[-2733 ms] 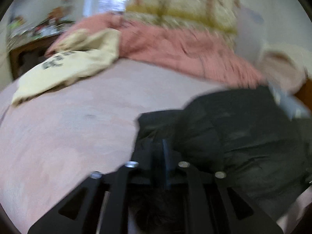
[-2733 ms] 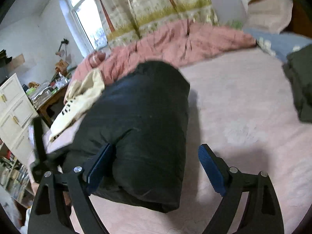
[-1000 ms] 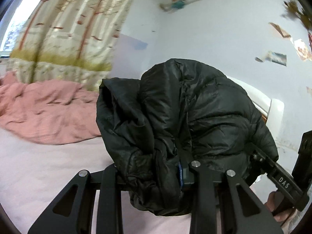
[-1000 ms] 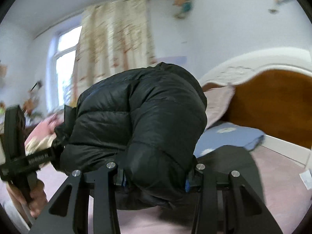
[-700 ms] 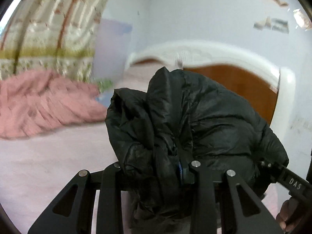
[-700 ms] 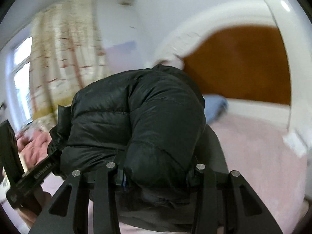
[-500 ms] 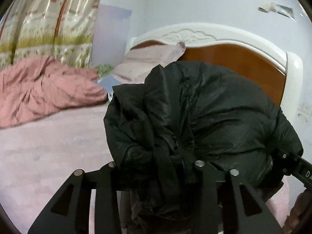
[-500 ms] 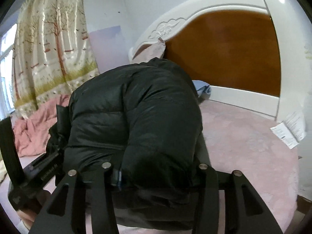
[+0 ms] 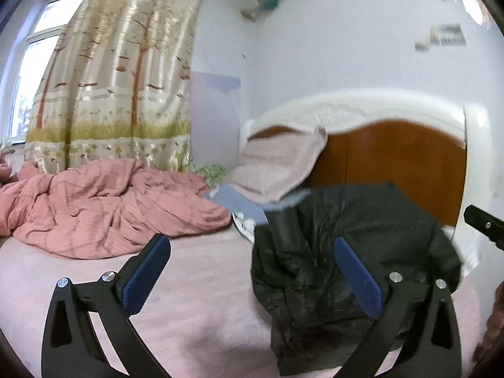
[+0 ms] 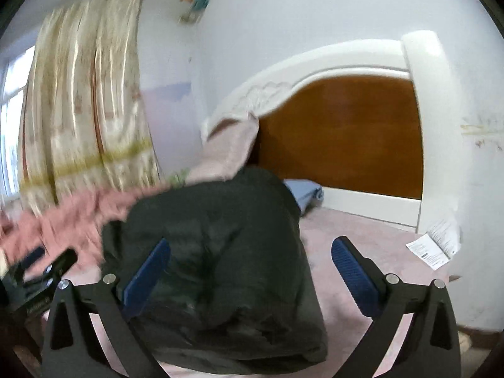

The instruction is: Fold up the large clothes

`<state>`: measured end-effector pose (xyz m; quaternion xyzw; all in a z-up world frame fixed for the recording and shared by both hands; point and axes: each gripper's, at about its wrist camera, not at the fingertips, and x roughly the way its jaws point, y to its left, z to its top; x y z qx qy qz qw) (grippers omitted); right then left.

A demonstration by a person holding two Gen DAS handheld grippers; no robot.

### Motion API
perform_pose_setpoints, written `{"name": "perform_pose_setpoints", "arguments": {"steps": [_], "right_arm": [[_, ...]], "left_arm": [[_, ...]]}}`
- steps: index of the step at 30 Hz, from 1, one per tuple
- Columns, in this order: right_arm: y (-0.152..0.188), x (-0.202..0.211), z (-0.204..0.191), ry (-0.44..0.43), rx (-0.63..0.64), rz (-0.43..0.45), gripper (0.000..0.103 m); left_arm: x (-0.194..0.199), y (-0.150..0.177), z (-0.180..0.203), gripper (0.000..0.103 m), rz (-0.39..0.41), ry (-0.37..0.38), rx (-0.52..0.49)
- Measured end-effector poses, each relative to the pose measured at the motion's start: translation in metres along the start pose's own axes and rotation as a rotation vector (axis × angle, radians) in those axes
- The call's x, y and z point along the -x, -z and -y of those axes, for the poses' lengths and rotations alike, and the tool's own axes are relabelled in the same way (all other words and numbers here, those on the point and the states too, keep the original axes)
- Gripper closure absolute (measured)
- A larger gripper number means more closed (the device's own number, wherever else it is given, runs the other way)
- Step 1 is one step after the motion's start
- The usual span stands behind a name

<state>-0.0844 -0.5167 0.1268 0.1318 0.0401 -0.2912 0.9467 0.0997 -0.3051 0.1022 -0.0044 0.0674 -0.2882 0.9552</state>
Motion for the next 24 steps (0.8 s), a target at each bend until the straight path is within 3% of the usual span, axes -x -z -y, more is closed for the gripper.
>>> {"name": "perform_pose_setpoints", "arguments": {"steps": [3, 5, 9, 14, 18, 24], "right_arm": [[-0.007, 0.018, -0.006, -0.013, 0.009, 0.034, 0.0], [-0.005, 0.027, -0.011, 0.01, 0.005, 0.038, 0.0], [0.032, 0.049, -0.025, -0.026, 0.073, 0.054, 0.0], [0.084, 0.043, -0.055, -0.017, 0.211, 0.032, 0.0], [0.117, 0.037, -0.067, -0.015, 0.24, 0.007, 0.0], [0.133, 0.026, -0.078, 0.017, 0.296, -0.026, 0.0]], "left_arm": [[0.025, -0.009, -0.012, 0.0, 0.025, -0.004, -0.019], [0.032, -0.008, -0.02, 0.0, -0.003, -0.03, -0.029], [0.05, 0.018, -0.027, 0.0, 0.0, -0.05, -0.061], [0.052, 0.063, -0.038, 0.0, -0.032, -0.062, -0.071], [0.038, 0.104, -0.038, 0.0, -0.117, -0.107, -0.108], [0.046, 0.105, -0.041, 0.0, -0.072, -0.098, -0.089]]}}
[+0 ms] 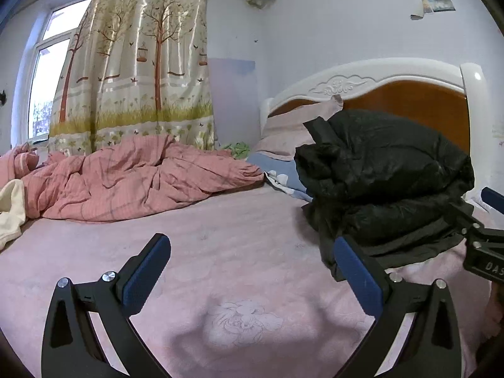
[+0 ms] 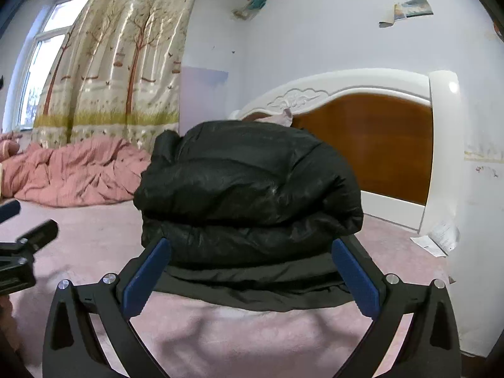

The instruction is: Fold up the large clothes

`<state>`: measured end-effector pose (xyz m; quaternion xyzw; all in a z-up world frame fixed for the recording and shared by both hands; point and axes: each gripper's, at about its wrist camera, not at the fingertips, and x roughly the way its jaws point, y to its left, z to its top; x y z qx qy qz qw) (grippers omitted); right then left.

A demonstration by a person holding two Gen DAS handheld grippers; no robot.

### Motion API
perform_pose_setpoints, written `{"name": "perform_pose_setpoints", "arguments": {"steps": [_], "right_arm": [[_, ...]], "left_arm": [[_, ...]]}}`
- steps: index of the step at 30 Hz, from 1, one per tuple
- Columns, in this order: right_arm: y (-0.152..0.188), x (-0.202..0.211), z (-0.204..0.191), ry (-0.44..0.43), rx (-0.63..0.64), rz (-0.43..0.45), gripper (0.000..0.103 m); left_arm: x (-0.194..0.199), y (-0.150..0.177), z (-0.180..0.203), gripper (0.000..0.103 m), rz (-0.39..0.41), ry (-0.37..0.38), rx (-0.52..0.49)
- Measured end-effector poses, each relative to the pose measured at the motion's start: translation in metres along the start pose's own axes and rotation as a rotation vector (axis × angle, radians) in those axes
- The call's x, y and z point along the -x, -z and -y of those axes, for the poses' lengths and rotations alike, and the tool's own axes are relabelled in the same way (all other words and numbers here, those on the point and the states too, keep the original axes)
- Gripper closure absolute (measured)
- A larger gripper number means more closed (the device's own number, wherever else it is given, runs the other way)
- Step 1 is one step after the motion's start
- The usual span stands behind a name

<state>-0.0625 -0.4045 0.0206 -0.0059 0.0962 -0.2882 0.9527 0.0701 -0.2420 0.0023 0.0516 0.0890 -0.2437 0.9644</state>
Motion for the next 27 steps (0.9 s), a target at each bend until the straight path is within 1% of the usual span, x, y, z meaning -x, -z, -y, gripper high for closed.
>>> {"name": "perform_pose_setpoints", "arguments": {"steps": [5, 17, 19, 27], "right_arm": [[0.001, -0.004, 0.001, 0.001, 0.0, -0.005, 0.0], [0.002, -0.005, -0.001, -0.003, -0.008, -0.025, 0.0], [0.002, -0.006, -0.001, -0.003, -0.008, -0.027, 0.0], [0.004, -0.003, -0.008, 0.005, 0.005, -0.032, 0.0]], "left_arm": [[0.002, 0.0, 0.0, 0.0, 0.006, -0.015, -0.001], [0.007, 0.0, 0.0, 0.0, 0.013, -0.02, -0.007], [0.009, 0.0, 0.0, 0.0, 0.019, -0.032, -0.009], [0.013, 0.0, 0.0, 0.0, 0.016, -0.028, -0.015]]}}
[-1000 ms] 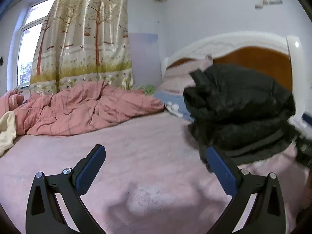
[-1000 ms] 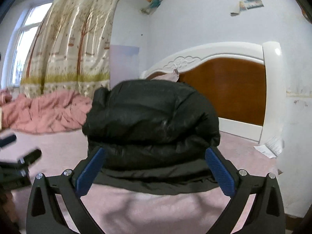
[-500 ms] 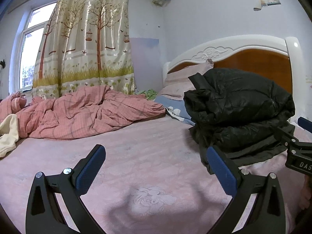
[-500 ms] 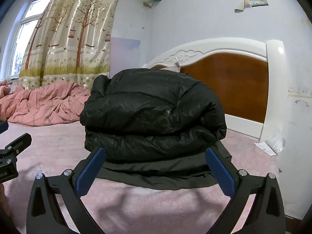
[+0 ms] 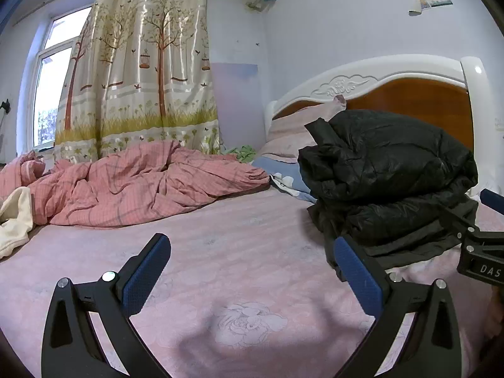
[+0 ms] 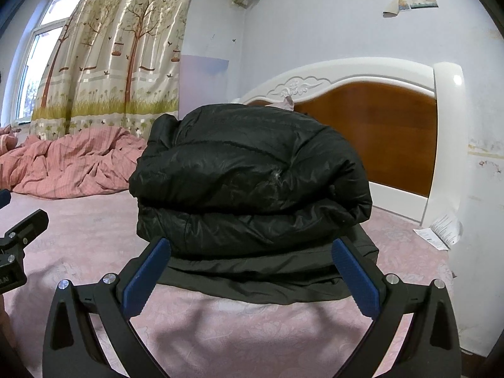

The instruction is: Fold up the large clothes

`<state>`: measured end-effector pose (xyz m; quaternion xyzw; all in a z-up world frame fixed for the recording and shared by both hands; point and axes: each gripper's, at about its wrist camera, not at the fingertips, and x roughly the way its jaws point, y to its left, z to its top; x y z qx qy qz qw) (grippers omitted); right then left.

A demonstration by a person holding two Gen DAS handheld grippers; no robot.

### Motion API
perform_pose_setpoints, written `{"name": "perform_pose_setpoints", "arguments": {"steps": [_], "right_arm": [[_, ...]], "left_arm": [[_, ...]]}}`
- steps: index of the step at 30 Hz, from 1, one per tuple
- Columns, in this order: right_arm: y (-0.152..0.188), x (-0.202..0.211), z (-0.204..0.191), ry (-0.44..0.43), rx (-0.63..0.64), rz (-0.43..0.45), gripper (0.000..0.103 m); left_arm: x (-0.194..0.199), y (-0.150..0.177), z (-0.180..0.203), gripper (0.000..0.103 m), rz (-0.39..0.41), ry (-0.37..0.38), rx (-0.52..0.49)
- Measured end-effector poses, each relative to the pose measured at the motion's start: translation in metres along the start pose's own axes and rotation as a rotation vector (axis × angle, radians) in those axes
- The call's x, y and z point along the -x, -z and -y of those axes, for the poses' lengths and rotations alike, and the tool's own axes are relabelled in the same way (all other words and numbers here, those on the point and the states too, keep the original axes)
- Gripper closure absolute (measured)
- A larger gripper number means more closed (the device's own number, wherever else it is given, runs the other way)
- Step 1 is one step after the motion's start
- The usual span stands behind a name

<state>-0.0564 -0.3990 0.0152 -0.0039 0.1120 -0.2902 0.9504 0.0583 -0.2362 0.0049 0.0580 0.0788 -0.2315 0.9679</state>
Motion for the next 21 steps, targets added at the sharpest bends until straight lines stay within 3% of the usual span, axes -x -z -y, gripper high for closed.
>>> {"name": "perform_pose_setpoints", "arguments": {"steps": [21], "right_arm": [[0.0008, 0.0048, -0.0049, 0.001, -0.003, -0.001, 0.0]], "left_arm": [[0.002, -0.0003, 0.0018, 0.0, -0.008, 0.002, -0.011]]}}
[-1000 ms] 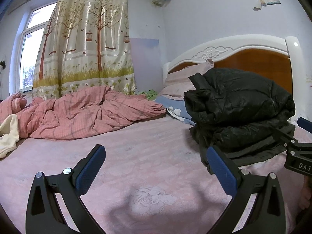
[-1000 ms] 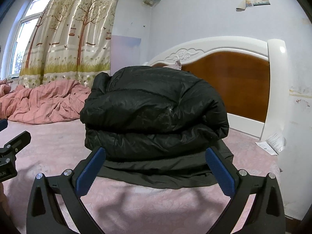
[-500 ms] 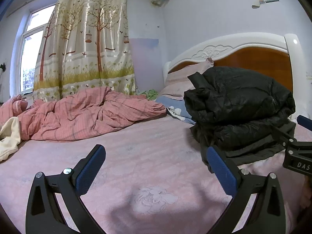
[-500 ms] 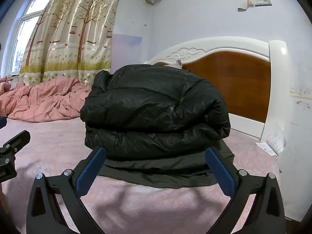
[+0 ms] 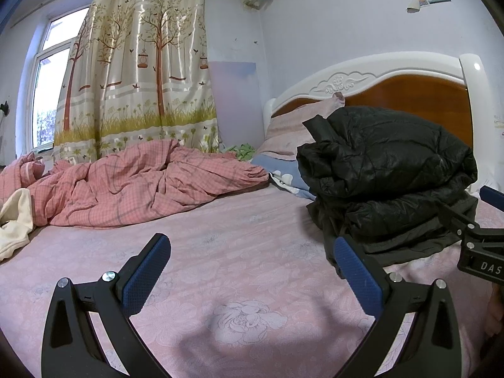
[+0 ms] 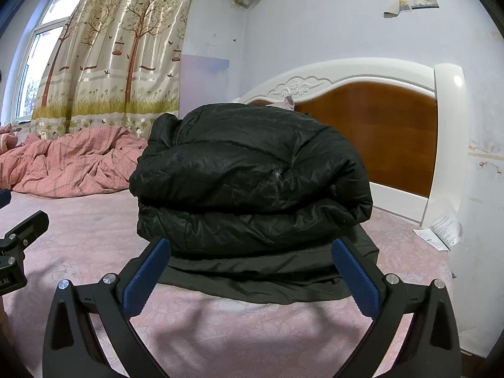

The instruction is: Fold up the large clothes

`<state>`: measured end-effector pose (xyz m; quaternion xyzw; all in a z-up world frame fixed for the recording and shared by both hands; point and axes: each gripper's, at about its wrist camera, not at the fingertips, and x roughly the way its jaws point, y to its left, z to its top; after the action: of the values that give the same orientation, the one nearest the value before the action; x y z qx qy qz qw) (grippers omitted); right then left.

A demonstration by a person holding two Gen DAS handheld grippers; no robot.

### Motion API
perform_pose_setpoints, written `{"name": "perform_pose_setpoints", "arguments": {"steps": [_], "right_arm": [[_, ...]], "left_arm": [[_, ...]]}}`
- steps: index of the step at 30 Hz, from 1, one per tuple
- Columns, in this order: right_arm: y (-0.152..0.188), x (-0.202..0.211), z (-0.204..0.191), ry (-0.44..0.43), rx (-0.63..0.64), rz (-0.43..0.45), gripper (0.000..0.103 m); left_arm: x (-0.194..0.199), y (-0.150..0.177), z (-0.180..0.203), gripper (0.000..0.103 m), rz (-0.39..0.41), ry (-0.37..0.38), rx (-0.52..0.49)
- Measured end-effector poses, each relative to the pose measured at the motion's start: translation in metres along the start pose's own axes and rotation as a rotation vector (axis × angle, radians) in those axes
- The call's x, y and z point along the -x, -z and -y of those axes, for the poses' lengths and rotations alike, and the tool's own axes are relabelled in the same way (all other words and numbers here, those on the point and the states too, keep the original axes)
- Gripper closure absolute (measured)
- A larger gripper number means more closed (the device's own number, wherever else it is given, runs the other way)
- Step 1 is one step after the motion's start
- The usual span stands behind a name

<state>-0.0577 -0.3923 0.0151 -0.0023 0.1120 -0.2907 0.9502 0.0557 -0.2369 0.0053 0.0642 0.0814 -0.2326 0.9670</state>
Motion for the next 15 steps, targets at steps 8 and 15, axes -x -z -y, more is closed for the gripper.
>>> {"name": "perform_pose_setpoints", "arguments": {"steps": [8, 15], "right_arm": [[0.0011, 0.0026, -0.003, 0.0, -0.002, -0.004, 0.0], [0.0012, 0.0038, -0.0039, 0.001, -0.002, -0.004, 0.0]], "left_arm": [[-0.0003, 0.0007, -0.0018, 0.0, -0.006, 0.0, -0.002], [-0.0002, 0.001, -0.0022, 0.0, -0.009, 0.0, -0.001]]}}
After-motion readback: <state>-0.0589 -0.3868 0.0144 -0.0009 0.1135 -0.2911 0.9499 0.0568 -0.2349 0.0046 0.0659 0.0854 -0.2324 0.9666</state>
